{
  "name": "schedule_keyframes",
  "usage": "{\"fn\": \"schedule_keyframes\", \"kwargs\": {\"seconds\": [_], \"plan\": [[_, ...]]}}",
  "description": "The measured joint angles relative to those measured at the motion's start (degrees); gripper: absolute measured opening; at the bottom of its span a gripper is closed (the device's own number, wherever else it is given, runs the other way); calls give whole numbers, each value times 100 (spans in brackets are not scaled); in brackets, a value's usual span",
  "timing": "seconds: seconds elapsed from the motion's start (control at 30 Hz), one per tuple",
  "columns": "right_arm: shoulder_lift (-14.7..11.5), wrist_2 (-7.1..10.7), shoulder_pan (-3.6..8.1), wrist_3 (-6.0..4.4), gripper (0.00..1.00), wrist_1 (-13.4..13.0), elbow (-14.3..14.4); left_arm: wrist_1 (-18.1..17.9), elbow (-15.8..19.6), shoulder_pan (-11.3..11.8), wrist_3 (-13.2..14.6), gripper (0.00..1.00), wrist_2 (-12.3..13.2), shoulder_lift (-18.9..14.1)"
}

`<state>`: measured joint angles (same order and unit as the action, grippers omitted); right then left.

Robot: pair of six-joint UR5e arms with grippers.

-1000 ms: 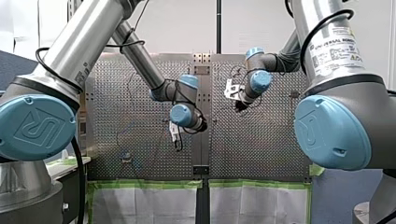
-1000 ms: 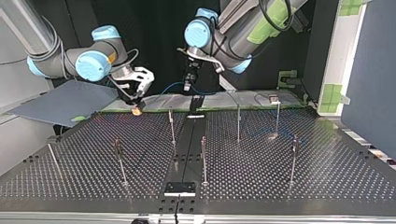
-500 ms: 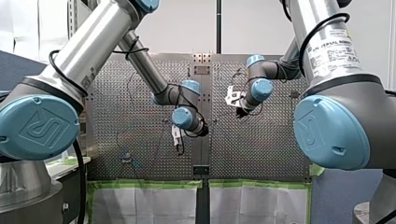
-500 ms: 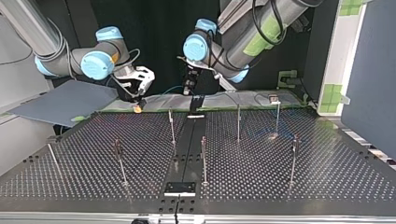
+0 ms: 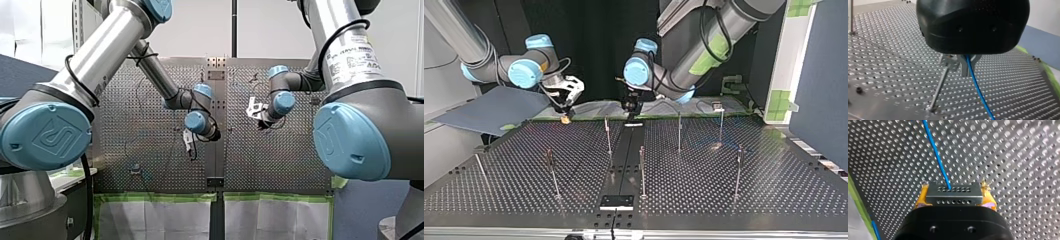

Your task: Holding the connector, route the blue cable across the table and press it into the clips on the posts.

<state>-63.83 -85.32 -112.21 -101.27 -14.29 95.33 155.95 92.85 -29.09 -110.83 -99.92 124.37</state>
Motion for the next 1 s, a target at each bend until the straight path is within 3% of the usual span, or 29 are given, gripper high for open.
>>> {"fn": "schedule_keyframes", "kwargs": {"seconds": [0.27,0.47,1.0], "plan": [[109,6,174,-8,0,-163,0,12,-363,152,4,0,231,2],[174,50,270,-13,0,-187,0,55,-597,132,46,0,332,2],[216,259,394,-26,0,-207,0,-62,-165,-81,230,0,-53,2]]}}
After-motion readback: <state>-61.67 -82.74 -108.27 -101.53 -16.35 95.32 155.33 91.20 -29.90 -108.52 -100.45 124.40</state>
